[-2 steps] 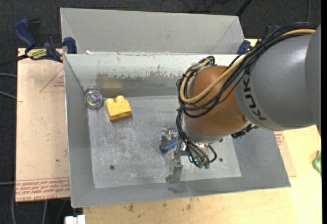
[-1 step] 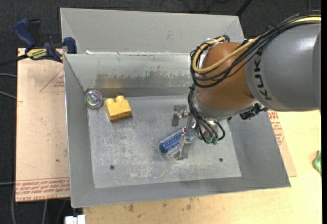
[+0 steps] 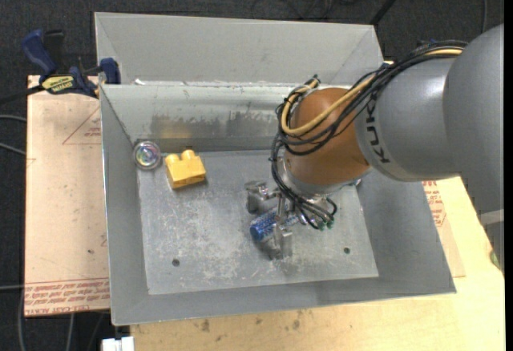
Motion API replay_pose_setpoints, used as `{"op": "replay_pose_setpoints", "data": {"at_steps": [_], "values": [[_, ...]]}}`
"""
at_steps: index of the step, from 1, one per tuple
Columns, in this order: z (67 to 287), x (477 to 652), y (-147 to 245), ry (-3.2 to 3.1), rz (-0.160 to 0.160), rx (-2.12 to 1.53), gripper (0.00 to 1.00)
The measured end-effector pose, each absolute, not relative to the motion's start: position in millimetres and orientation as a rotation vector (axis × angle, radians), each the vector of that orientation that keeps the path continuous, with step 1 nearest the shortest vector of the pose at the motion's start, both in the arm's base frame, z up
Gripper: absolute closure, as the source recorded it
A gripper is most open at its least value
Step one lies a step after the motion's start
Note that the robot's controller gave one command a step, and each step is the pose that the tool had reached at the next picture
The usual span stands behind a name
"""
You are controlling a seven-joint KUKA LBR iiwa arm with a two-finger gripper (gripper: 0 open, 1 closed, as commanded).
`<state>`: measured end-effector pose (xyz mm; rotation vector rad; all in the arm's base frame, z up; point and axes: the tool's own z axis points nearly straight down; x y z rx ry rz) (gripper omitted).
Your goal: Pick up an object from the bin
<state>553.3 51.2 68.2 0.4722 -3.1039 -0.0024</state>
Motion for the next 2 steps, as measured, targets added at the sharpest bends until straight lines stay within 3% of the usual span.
{"op": "replay_pose_setpoints", "data": {"at_steps": [1, 2], "values": [[69, 554.0, 51, -3.106, -0.003, 0.471, 1.00], [227, 503.3, 86, -3.099, -0.003, 0.556, 1.00]]}}
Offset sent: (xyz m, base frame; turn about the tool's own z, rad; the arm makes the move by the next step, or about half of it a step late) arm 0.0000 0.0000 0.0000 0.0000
